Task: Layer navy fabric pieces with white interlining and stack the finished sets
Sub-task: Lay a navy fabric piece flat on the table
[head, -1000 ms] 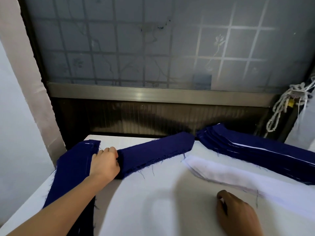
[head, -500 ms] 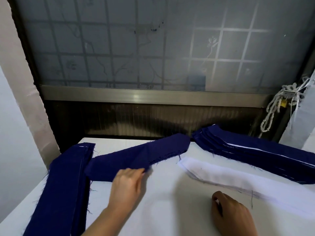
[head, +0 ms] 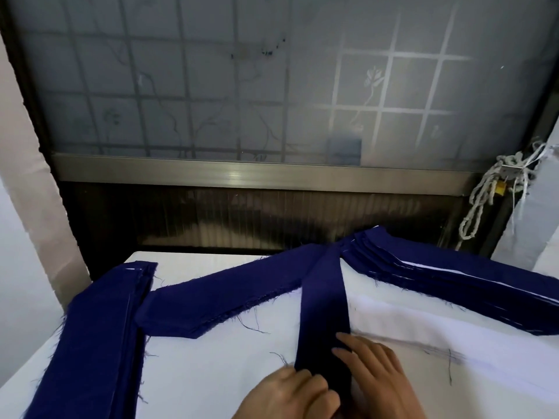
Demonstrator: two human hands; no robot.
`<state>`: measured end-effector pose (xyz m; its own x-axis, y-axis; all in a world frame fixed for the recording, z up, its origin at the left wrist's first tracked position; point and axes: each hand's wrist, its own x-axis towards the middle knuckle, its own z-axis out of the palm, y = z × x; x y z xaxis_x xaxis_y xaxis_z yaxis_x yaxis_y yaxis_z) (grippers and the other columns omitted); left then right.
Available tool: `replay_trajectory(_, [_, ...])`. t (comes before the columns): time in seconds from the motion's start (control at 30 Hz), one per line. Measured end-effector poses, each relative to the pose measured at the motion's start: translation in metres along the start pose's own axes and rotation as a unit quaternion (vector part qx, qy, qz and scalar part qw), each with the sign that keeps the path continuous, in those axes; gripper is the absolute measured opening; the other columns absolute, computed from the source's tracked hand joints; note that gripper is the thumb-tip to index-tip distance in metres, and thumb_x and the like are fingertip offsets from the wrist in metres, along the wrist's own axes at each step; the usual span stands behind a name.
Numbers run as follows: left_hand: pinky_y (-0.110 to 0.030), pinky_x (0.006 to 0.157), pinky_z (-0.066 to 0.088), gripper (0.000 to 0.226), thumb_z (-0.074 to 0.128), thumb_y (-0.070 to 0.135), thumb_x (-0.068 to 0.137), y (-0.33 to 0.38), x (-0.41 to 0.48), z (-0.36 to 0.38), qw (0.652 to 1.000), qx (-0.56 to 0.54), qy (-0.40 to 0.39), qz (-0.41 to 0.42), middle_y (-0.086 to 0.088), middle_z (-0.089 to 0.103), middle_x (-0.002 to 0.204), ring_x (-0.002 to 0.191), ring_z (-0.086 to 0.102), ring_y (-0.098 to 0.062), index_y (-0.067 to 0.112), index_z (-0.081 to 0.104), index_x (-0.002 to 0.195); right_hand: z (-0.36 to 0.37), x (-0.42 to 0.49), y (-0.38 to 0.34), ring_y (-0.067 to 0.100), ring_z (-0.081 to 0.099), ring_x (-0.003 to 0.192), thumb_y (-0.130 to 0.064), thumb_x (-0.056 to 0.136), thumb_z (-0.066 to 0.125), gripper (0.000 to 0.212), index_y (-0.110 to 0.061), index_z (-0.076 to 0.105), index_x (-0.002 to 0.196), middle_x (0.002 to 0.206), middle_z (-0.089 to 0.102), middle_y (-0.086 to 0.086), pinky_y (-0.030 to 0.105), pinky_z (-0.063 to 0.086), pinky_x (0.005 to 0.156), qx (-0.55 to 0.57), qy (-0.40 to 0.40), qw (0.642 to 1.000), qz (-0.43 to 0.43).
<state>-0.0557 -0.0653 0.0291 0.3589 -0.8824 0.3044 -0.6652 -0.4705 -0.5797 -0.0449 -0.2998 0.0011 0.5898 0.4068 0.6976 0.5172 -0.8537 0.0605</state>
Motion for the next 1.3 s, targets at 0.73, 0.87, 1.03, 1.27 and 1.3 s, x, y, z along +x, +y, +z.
replay_trajectory(0.73, [0.001,0.065,0.04,0.027,0.072,0.01,0.088,-0.014,-0.022,0.047,0.547,-0.352,0.333,-0.682,0.014,0.066,0.077,0.072,0.06,0.008,0.032,0.057,0.081,-0.03,-0.039,0.09,0.036,0.064,0.081,-0.034,0.082,0.043,0.041,-0.006,0.069,0.097,0.075,0.067,0.008,0.044,0.029,0.097,-0.076,0.111,0.931,0.341])
replay_trajectory(0.87, [-0.001,0.068,0.041,0.022,0.073,0.014,0.087,-0.017,-0.028,0.048,0.529,-0.357,0.309,-0.705,0.014,0.066,0.081,0.079,0.058,0.013,0.03,0.06,0.081,-0.034,-0.033,0.085,0.039,0.059,0.084,-0.025,0.079,0.055,0.03,-0.006,0.064,0.099,0.08,0.066,0.014,0.044,0.032,0.093,-0.022,0.187,0.885,0.427])
replay_trajectory(1.03, [-0.012,0.066,0.042,0.017,0.073,0.018,0.088,-0.018,-0.031,0.052,0.517,-0.386,0.242,-0.725,0.017,0.066,0.082,0.079,0.059,0.008,0.029,0.064,0.079,-0.033,-0.041,0.091,0.031,0.054,0.083,-0.024,0.088,0.066,0.018,-0.017,0.059,0.103,0.089,0.057,0.005,0.034,0.038,0.084,0.085,0.23,0.817,0.522])
replay_trajectory(1.27, [-0.027,0.067,0.043,0.019,0.073,0.015,0.087,-0.018,-0.032,0.053,0.531,-0.381,0.18,-0.735,0.013,0.066,0.083,0.083,0.061,-0.006,0.03,0.063,0.081,-0.029,-0.049,0.105,0.032,0.058,0.083,-0.005,0.086,0.06,0.017,-0.019,0.064,0.096,0.093,0.062,0.008,0.026,0.038,0.083,0.129,0.181,0.785,0.578])
replay_trajectory(1.3, [-0.028,0.068,0.043,0.021,0.073,0.014,0.087,-0.018,-0.031,0.052,0.537,-0.375,0.177,-0.734,0.014,0.065,0.083,0.083,0.061,-0.006,0.031,0.061,0.082,-0.03,-0.049,0.106,0.032,0.057,0.083,0.0,0.085,0.059,0.022,-0.017,0.065,0.098,0.097,0.062,0.01,0.031,0.039,0.086,0.123,0.174,0.789,0.577])
